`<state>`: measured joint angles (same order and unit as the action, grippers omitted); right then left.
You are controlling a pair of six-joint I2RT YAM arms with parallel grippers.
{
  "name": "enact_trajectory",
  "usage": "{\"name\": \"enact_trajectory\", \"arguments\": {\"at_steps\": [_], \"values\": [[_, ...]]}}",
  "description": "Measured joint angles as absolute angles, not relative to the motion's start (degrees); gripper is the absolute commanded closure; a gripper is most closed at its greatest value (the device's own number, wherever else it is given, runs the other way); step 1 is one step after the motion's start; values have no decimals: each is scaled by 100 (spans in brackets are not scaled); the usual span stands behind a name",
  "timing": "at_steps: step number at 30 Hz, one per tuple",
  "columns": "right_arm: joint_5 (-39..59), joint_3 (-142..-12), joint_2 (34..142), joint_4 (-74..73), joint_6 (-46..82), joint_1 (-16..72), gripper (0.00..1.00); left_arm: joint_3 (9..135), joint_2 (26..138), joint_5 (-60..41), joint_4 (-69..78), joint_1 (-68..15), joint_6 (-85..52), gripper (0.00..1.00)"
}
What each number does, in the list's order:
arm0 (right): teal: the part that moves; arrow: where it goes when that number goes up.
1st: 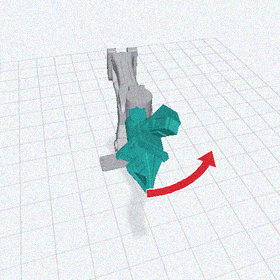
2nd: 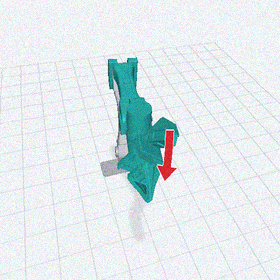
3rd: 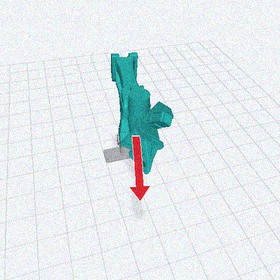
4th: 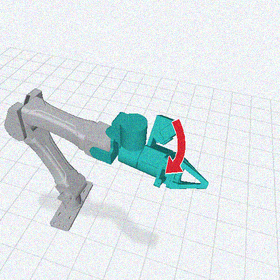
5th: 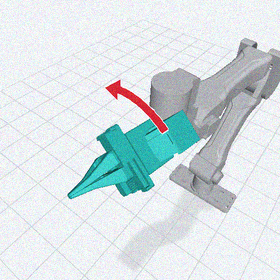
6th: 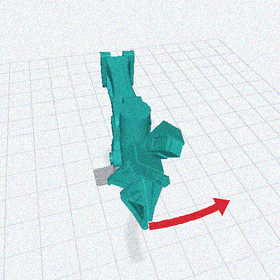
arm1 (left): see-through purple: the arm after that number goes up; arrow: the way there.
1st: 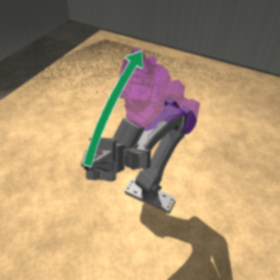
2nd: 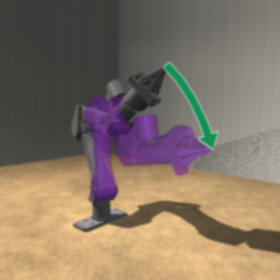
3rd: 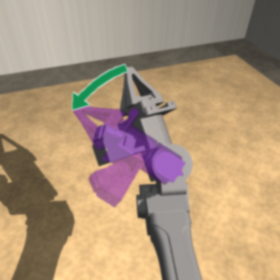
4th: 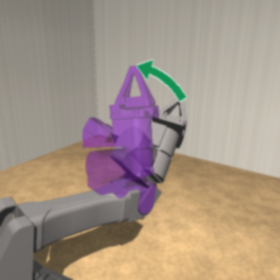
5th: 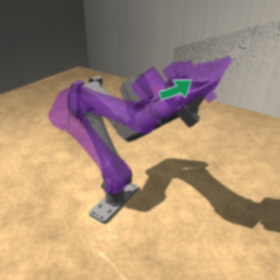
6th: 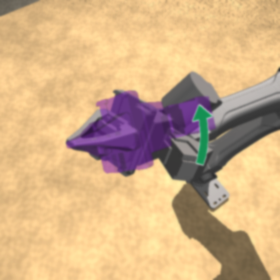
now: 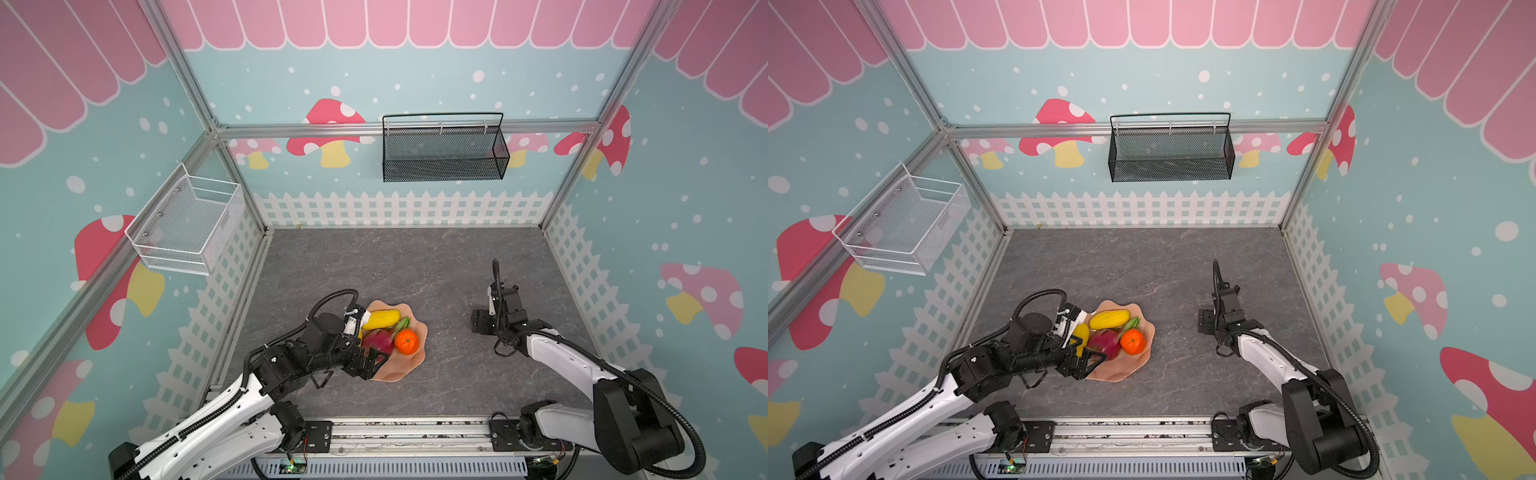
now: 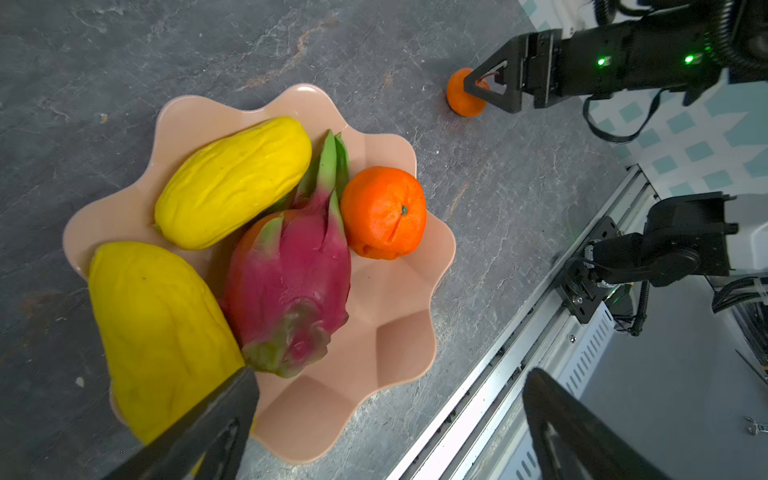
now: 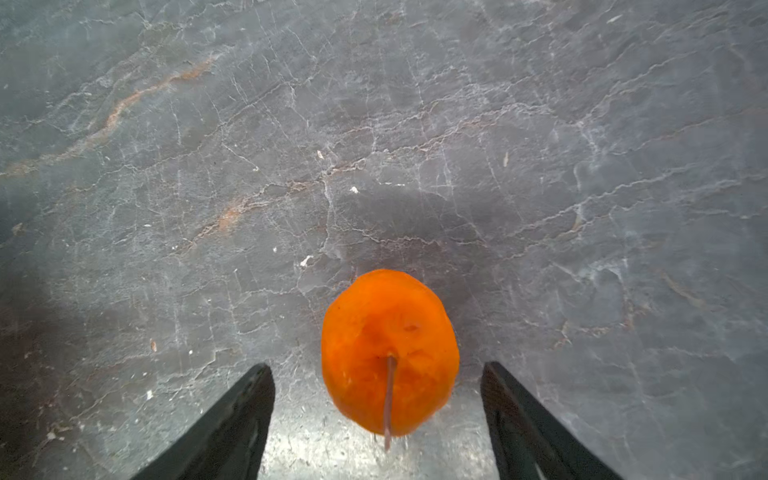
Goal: Place and organize the fake fruits in the fruit bowl
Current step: 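Grasp the small tangerine with the right gripper and lift it, then place the small tangerine with the right gripper into the bowl beside the other tangerine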
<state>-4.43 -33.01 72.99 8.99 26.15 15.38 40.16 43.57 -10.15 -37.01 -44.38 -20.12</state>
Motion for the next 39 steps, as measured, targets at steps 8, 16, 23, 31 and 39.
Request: {"name": "enact_trajectory", "arguments": {"at_steps": [8, 16, 23, 31, 39], "values": [[-445, -3411, 7859, 676, 2499, 1525, 38, 4014, 4281, -1009, -3632, -4438, -1990, 0], [-231, -3483, 7776, 602, 2359, 1498, 51, 4014, 4233, -939, -3629, -4438, -1990, 0], [403, -3334, 6353, 602, 2161, 2453, 51, 4014, 4128, -486, -3673, -4434, -1994, 0], [1024, -2722, 4744, 226, 2460, 4141, 51, 4014, 3798, 69, -3785, -4195, -2018, 0], [939, -2987, 5581, 45, 2488, 5745, 50, 4014, 3667, 180, -3787, -4121, -2023, 0]]}}
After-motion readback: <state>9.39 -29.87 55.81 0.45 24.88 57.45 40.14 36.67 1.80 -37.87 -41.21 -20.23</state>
